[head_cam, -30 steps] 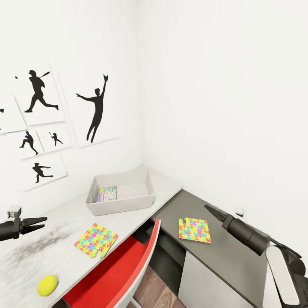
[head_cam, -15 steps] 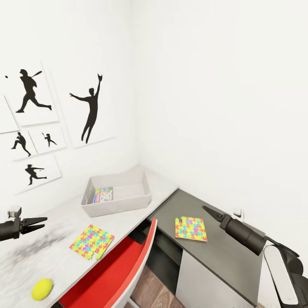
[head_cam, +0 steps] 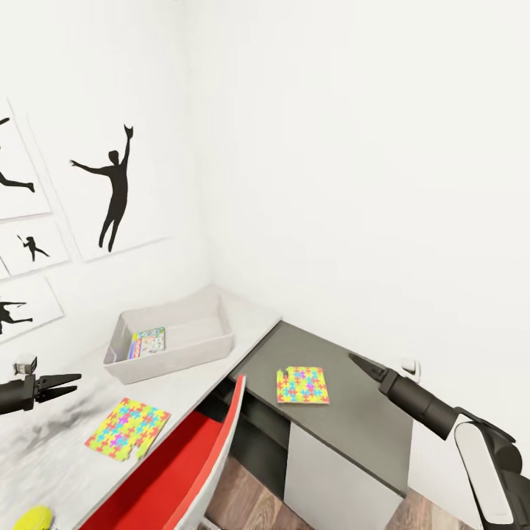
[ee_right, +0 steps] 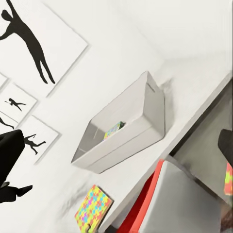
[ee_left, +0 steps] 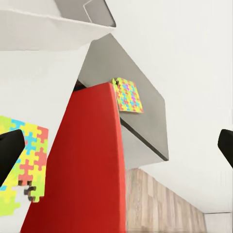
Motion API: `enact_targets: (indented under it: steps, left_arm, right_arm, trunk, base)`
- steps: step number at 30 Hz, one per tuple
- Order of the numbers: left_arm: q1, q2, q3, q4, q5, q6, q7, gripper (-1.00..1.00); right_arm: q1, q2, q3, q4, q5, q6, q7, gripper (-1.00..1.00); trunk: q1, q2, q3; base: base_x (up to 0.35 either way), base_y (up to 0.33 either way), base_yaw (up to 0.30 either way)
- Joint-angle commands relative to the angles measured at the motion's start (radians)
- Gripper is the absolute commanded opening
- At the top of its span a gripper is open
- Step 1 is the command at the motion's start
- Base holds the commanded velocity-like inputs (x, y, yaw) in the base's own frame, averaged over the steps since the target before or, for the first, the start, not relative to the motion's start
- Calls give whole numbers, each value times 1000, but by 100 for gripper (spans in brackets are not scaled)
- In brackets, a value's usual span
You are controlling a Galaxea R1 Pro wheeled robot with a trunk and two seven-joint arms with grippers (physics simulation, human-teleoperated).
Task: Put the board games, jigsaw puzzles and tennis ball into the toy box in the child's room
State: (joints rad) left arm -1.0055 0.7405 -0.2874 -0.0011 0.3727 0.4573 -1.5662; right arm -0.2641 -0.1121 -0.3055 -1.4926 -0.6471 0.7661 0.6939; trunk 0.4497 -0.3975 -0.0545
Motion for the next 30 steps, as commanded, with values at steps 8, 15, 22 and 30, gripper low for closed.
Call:
enact_targets:
  steps: [8, 15, 22, 30]
  left_arm:
    - [-1, 1, -10, -14, 7, 10, -5, 100]
    - [-1, -4, -4, -103, 12, 32, -5, 100]
    - [-11, -119, 6, -601, 17, 457, -5, 100]
    - [-2, -181, 36, -851, 16, 568, -5, 100]
  right_arm:
    - [-1, 0, -2, -3, -4, -1, 2, 100]
    - [-1, -2, 3, -7, -2, 18, 0, 100]
    - [-1, 1, 15, -3, -4, 29, -113, 100]
    - [0, 0, 60, -5, -10, 36, -170, 100]
  trunk:
    - [0, -3, -3]
    - [0, -3, -3]
    - [0, -3, -3]
    - [0, -3, -3]
  base:
    - [-153, 43, -44]
    - [-12, 3, -3]
    - [-1, 0, 0]
    - [0, 0, 0]
